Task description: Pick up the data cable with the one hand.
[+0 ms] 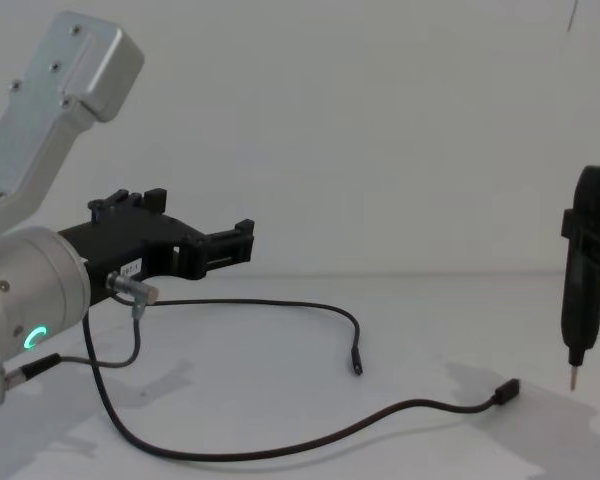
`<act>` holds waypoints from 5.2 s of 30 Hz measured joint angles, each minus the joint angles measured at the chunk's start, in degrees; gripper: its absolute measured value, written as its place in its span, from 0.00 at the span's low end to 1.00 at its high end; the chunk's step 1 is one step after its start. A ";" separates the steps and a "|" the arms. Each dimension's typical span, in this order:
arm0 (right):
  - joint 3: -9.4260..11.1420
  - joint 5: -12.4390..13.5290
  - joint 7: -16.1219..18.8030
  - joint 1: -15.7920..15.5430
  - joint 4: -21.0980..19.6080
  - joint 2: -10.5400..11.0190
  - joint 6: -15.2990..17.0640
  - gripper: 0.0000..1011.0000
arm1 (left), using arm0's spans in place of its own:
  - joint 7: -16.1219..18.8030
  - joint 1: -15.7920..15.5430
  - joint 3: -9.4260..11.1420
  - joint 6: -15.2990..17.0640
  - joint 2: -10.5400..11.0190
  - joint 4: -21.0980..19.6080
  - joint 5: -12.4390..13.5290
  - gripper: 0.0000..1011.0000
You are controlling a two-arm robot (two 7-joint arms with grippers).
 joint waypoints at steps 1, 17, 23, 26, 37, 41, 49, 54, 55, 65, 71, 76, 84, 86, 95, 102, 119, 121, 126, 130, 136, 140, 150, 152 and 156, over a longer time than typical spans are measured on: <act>0.00 0.00 0.00 0.00 0.00 0.00 0.00 0.28 | 0.00 0.00 0.00 0.00 0.00 0.00 0.00 0.99; 0.00 0.01 0.00 0.00 0.00 0.00 0.00 0.28 | 0.00 0.00 0.04 0.00 0.02 0.03 0.00 0.99; 0.00 0.00 0.00 0.00 0.00 0.00 0.00 0.28 | 0.00 0.00 0.04 0.00 0.02 0.04 -0.01 0.99; 0.00 0.00 0.00 0.00 0.00 0.00 0.00 0.28 | -0.01 0.00 0.04 0.00 0.02 0.04 -0.01 0.99; 0.00 0.00 0.00 0.00 0.00 0.00 0.00 0.28 | -0.01 0.00 0.04 0.01 0.02 0.04 -0.01 0.99; 0.00 0.00 0.00 0.00 0.00 0.00 0.00 0.28 | -0.03 0.00 0.03 0.01 0.02 0.04 -0.01 0.99; 0.00 0.01 0.00 0.00 0.00 0.00 0.00 0.28 | -1.86 -0.49 0.16 0.55 0.40 -0.20 -0.36 0.99; 0.00 0.00 0.00 0.00 0.01 0.00 0.00 0.28 | -4.26 -1.11 0.36 1.50 1.06 -0.69 -1.25 0.99; 0.00 0.00 0.00 0.00 0.00 0.00 0.00 0.28 | -5.31 -1.37 0.40 2.01 1.32 -0.89 -1.69 0.99; 0.00 0.00 0.00 0.00 0.00 0.00 0.00 0.28 | -12.90 -4.00 0.99 7.31 3.23 -2.46 -5.01 0.99; 0.00 0.00 0.00 0.00 0.00 0.00 0.00 0.28 | -17.79 -6.52 1.86 12.50 4.08 -3.12 -7.29 0.99; 0.00 0.00 0.00 0.00 0.00 0.00 0.00 0.28 | -21.16 -8.94 3.00 17.39 4.39 -3.31 -8.84 0.99; 0.00 0.01 0.00 0.00 0.00 0.00 0.00 0.28 | -25.27 -14.40 6.65 26.92 3.63 -2.67 -10.13 0.99; 0.00 0.00 0.00 0.01 0.00 0.00 0.00 0.28 | -25.93 -15.76 7.69 29.50 3.20 -2.26 -10.18 0.99; 0.00 0.00 0.00 0.00 0.00 0.00 0.00 0.28 | -27.07 -19.68 11.50 35.77 1.54 -0.42 -9.62 0.99; 0.00 0.01 0.00 0.00 0.00 0.00 0.00 0.28 | -27.29 -21.63 13.73 38.60 0.31 1.21 -8.60 0.99; 0.00 0.00 0.00 0.00 0.00 0.00 0.00 0.28 | -27.63 -24.01 15.92 42.26 -2.83 5.93 -7.48 0.99; 0.00 0.00 0.00 0.00 0.00 0.00 0.00 0.28 | -27.81 -24.15 16.12 42.53 -3.07 6.35 -7.37 0.99; 0.00 0.01 0.00 0.00 0.00 0.00 0.00 0.28 | -28.10 -24.35 16.50 43.10 -3.54 7.14 -7.16 0.99; 0.00 0.00 0.00 0.00 0.00 0.00 0.00 0.28 | -28.30 -24.46 16.77 43.52 -3.92 7.59 -6.99 0.99; 0.00 0.00 0.00 0.00 0.00 0.00 0.00 0.28 | -28.34 -24.49 17.08 44.32 -4.52 8.17 -6.71 0.99; 0.00 0.00 0.00 0.00 0.00 0.00 0.00 0.28 | -28.34 -24.49 17.19 44.68 -4.79 8.40 -6.57 0.99; 0.00 0.01 0.00 0.00 0.00 0.00 0.00 0.28 | -28.34 -24.47 17.35 45.27 -5.21 8.73 -6.37 0.78; 0.00 0.00 0.00 0.01 0.00 0.00 0.00 0.28 | -28.34 -24.46 17.37 45.35 -5.28 8.78 -6.34 0.70; 0.00 0.00 0.00 0.00 0.00 0.00 0.00 0.28 | -28.33 -24.44 17.39 45.46 -5.37 8.85 -6.30 0.56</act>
